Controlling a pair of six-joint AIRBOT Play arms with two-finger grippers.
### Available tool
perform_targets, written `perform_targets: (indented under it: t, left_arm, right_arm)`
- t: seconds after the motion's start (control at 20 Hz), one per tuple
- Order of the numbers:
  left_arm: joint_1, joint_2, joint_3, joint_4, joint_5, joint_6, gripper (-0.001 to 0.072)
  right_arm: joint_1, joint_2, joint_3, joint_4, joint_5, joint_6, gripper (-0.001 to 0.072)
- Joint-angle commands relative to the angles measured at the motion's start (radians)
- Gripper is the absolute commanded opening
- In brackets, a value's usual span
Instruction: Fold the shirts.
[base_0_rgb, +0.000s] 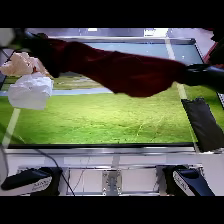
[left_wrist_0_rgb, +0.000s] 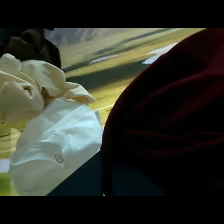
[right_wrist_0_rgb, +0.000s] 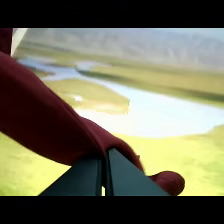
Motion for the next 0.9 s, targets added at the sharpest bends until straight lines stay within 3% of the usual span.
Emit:
perform_targets:
  t: [0.0,0.15,0.35,0.55,0.7,0.85]
  left_arm:
    - [-0.034,0.209,0.002,-0.044,-0.054,0.002,0.0014]
    - [-0.066,0.243,-0.005,-0.154,-0.111,0.002,0.0014]
    - [-0.066,0.165,-0.205,-0.19,-0.07,0.002,0.0014]
    - [-0.065,-0.013,-0.493,-0.158,0.132,-0.018,0.0014]
    - [-0.047,-0.217,-0.559,-0.119,0.286,-0.051,0.0015]
    - [-0.019,-0.389,-0.557,0.006,0.434,-0.159,0.0015]
  right_arm:
    - [-0.025,0.164,0.148,-0.073,0.052,0.019,0.0025]
    - [-0.025,0.154,0.158,-0.054,0.055,0.019,0.0025]
    - [-0.024,0.013,0.051,0.01,0.053,0.0,0.0025]
    - [-0.023,-0.224,-0.106,0.072,-0.026,-0.047,0.0025]
    - [-0.023,-0.43,-0.198,0.073,-0.148,-0.051,0.0026]
    - [-0.023,-0.609,-0.218,0.094,-0.295,-0.05,0.0026]
